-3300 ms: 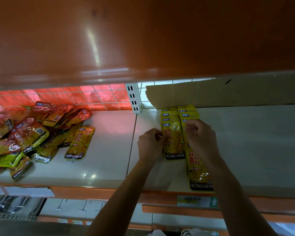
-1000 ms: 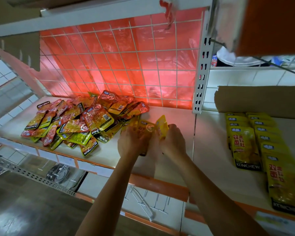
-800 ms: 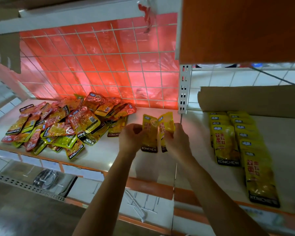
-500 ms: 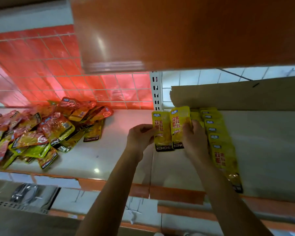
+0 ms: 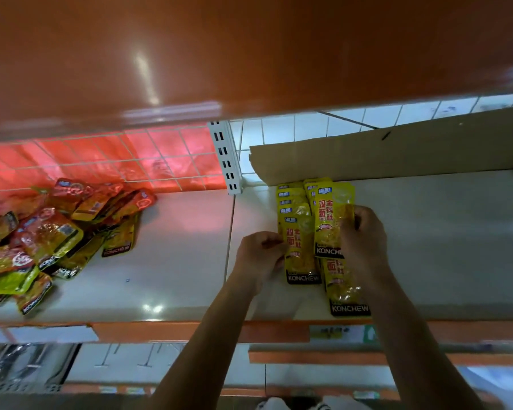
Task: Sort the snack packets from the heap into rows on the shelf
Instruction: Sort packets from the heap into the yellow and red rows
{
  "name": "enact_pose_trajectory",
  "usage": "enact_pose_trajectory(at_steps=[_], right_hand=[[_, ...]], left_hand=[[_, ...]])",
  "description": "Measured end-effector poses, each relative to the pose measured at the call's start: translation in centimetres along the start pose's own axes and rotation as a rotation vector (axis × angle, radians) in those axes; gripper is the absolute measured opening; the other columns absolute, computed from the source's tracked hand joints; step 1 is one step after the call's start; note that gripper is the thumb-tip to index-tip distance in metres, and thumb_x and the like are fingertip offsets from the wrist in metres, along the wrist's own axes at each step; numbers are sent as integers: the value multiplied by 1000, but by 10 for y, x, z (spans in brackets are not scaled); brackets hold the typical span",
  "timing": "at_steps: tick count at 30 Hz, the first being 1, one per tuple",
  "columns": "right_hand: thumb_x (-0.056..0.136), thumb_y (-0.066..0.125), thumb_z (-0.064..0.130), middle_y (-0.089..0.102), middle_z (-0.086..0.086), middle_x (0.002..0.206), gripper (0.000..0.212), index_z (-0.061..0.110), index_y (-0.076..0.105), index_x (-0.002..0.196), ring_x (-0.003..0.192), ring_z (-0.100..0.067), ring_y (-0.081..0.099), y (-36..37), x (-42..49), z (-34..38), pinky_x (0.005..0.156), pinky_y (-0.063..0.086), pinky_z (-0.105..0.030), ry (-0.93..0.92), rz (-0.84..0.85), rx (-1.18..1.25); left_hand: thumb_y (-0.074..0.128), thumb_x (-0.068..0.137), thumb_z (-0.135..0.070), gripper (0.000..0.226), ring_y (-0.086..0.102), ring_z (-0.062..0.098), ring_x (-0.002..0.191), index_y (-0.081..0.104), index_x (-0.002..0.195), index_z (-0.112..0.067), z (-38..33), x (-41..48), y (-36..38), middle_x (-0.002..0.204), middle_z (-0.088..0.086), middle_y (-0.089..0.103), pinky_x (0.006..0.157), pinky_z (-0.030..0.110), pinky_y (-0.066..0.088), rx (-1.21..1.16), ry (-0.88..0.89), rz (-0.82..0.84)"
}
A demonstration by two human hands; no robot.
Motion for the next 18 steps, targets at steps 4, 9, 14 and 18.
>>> enact_pose_trajectory(at_steps=[4, 9, 14, 18], right_hand=[[92, 49, 16, 53, 15, 75, 23, 18, 60, 113, 66, 0, 49, -3, 0, -5, 52, 30, -19, 21, 14, -6], [91, 48, 14, 55, 15, 74, 22, 18, 59, 109, 65, 0, 51, -4, -5, -4, 51, 30, -20, 1, 48, -16], [91, 48, 13, 54, 17, 74, 24, 18, 60, 112, 63, 2, 49, -6, -9, -3, 48, 28, -14, -17, 58, -30], [92, 49, 13, 56, 14, 81, 36, 20, 53, 127, 61, 4, 52, -4, -15, 1, 43, 34, -6, -35, 96, -11]], left_hand=[[70, 82, -5, 6, 60, 18, 56, 71, 84, -10, 4, 1, 1, 74, 10, 69, 59, 28, 51, 60, 18, -46], [75, 80, -13, 8, 72, 24, 75, 71, 81, -20, 6, 5, -2, 82, 6, 73, 75, 44, 60, 173, 32, -116], [75, 79, -24, 18, 69, 21, 81, 71, 95, -16, 0, 2, -6, 86, 0, 73, 79, 41, 57, 403, 111, -165], [65, 88, -31, 17, 61, 5, 76, 69, 100, -20, -13, -6, -6, 86, -10, 68, 71, 21, 46, 541, 254, -269]])
Point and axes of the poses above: each hand's wrist, its own x-axis towards the middle knuckle, its own y-axis out of the palm, z = x × y, the point moved 3 cm from there along x, towards the middle knuckle
